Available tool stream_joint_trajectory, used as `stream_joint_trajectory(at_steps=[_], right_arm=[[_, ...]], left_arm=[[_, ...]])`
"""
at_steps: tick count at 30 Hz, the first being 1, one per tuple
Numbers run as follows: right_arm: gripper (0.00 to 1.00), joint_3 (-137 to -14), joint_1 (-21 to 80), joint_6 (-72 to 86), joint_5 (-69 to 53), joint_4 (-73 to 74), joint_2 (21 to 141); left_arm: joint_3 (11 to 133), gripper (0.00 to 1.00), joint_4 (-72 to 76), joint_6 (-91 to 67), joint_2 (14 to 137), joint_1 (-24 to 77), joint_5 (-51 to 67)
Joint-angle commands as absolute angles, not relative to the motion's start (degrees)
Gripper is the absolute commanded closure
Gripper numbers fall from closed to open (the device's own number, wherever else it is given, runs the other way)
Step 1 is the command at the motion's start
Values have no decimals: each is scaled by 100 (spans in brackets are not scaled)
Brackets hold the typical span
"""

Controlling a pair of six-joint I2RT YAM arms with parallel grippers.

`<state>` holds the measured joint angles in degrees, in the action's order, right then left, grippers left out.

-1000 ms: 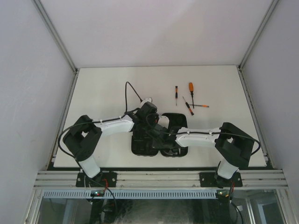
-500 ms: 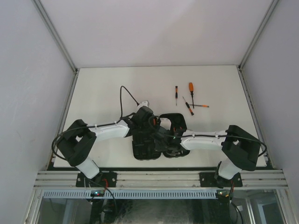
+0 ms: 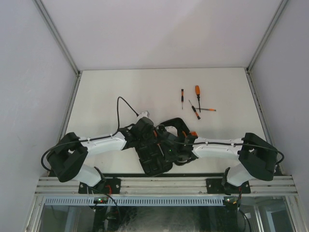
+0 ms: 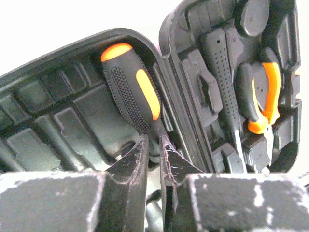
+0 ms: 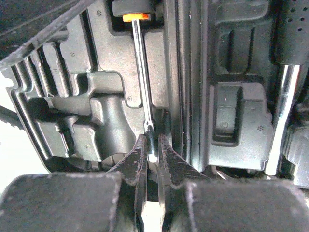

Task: Sort the tools into containers
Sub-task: Adjust the screwdriver in the storage box.

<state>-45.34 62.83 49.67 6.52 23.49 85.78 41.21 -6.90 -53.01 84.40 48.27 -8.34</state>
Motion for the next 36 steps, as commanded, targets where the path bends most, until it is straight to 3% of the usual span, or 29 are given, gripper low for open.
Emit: stream_joint_trajectory(at_steps=[1,11,15,18,27,36], right_arm=[[99,-4297,6232,4564,896,3301,8355],[74,-4293,6172,4418,739,3084,7834],[68,-4293,6136,4334,630,2922,7626],[65,-4296,6109,4318,643,2852,7430],[58,-4293,6067,4263,1114,2862,6481],[59,-4298,5970,4359,1304,2968,6293]], left_arm=[[3983,99,-2195,-5093,8275,4860,-946],[4573,90,-2567,-5000,8050,4860,-1118],[4716,84,-2650,-5005,7861,4852,-1215],[4775,77,-2611,-4908,7691,4824,-1273],[5079,71,-2564,-4400,7245,4587,-1451],[5852,71,-3184,-4409,7950,4527,-1727]])
